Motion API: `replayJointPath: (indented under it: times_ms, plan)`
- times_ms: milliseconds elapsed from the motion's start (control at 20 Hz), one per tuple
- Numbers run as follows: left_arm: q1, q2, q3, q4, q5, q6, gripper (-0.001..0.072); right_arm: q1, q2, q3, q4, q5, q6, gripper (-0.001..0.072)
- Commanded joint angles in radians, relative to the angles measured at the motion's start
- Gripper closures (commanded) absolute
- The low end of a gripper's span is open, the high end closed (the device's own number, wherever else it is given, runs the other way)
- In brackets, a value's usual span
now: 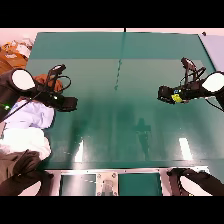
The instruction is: Fold the shirts.
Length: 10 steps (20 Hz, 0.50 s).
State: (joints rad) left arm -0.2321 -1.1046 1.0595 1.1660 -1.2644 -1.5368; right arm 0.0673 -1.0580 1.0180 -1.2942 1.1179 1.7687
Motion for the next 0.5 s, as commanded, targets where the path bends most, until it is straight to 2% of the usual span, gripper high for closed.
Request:
replayJointPath:
  times_ms: [0,250,400,450]
  plan:
    - [0.000,0.000,0.000,0.000,0.004,0.000,0.0686,0.001,0.001,0.000,0.000,0.000,0.000,0.0697]
    - [0.000,0.000,0.000,-0.009,0.225,-0.001,0.0685,0.001,0.000,-0.001,0.003,-0.036,0.001,0.0697]
    - [0.003,0.000,0.000,0.003,0.282,0.029,0.0684,0.002,-0.004,-0.002,0.003,-0.072,0.000,0.0696]
    - [0.012,0.000,0.005,0.069,0.327,0.021,0.0564,0.000,-0.008,-0.001,0.003,-0.101,0.000,0.0696]
